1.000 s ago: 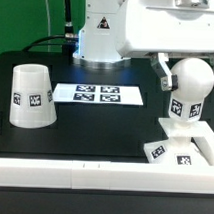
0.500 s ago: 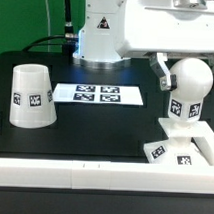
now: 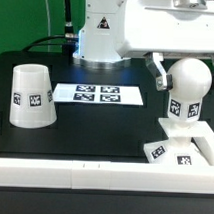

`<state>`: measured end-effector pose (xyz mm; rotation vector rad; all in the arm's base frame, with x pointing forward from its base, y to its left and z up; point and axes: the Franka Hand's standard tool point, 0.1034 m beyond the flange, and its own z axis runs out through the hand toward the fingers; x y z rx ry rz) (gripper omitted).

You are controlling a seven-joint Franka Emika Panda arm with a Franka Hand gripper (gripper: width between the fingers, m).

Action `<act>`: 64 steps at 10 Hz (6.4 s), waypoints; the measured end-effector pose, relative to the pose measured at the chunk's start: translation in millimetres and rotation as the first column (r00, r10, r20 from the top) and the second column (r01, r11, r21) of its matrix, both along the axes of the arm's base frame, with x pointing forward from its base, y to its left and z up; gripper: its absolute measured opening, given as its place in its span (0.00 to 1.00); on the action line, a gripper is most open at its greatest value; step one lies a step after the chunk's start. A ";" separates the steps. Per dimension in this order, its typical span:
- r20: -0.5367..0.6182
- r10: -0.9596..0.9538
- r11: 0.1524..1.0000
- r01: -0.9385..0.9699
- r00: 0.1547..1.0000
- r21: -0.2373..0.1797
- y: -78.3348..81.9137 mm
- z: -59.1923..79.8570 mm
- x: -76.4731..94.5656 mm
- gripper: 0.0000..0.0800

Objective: Assemble lamp

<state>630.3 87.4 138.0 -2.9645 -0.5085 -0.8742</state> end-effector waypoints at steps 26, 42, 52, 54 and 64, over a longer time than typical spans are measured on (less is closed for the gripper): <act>-0.515 0.042 0.998 -0.063 0.856 -0.023 9.6 -12.8 -14.5 0.72; -0.596 -0.720 0.452 0.892 0.356 -0.014 11.0 -10.8 -12.9 0.72; -0.624 -0.677 0.508 0.861 0.390 -0.013 12.2 -12.5 -15.3 0.87; -0.613 -0.612 0.630 0.776 0.499 0.002 12.1 -13.1 -15.4 0.87; -0.508 0.120 0.983 -0.175 0.853 -0.061 1.7 -7.4 -6.6 0.87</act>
Offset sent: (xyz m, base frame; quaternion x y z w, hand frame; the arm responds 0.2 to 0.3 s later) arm 0.0034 0.0000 0.0267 0.0026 -0.0325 0.0034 0.9995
